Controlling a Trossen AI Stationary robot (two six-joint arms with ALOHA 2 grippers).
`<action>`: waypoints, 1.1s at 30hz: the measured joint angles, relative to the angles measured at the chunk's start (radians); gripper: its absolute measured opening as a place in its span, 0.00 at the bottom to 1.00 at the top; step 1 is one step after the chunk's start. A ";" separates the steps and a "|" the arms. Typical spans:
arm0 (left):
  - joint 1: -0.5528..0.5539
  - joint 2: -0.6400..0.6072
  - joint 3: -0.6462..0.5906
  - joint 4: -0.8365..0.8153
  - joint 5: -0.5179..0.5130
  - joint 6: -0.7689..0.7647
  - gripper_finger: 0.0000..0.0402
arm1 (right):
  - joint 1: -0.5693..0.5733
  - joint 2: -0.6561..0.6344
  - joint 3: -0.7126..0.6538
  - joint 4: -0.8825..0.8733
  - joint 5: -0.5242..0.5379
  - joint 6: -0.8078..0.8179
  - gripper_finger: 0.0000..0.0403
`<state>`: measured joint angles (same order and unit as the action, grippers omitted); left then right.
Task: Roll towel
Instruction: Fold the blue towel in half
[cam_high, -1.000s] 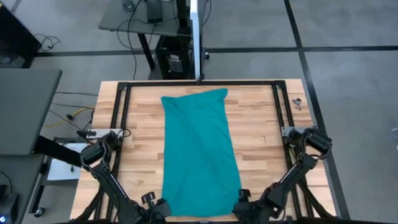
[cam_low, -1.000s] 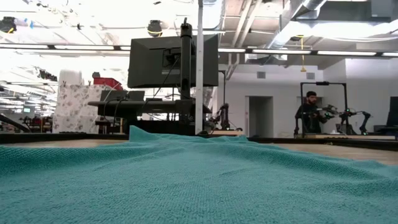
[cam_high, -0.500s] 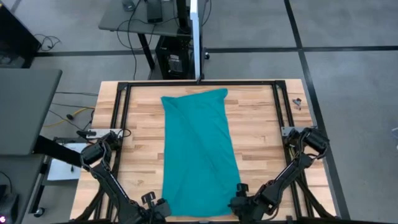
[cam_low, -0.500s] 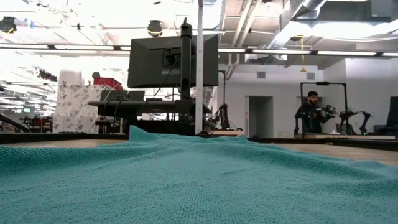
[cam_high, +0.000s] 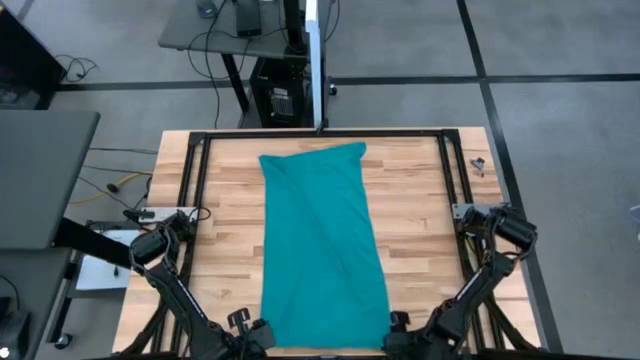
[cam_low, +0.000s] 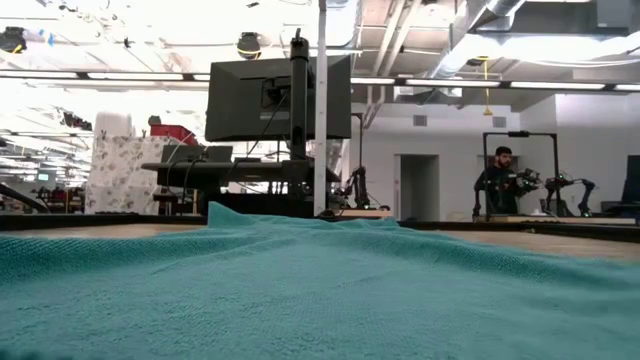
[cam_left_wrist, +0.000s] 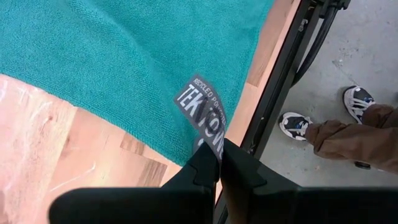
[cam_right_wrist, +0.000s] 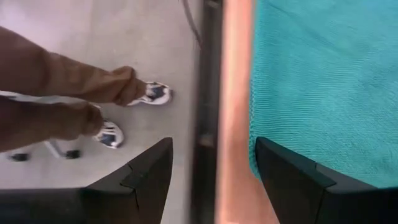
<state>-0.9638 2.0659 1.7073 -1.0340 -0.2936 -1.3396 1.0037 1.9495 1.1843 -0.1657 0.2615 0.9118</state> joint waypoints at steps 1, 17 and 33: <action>0.000 0.000 0.000 0.000 0.000 0.000 0.00 | 0.003 0.000 0.000 0.016 0.000 -0.004 0.54; -0.009 0.000 0.004 0.056 0.244 0.034 0.29 | -0.025 -0.015 0.000 0.013 -0.002 -0.029 0.54; 0.177 -0.130 0.194 -0.526 -0.092 0.112 0.29 | -0.344 -0.378 -0.015 -0.561 0.059 -0.300 0.54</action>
<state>-0.7871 1.9357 1.9012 -1.5603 -0.3857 -1.2271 0.6602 1.5717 1.1698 -0.7263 0.3204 0.6118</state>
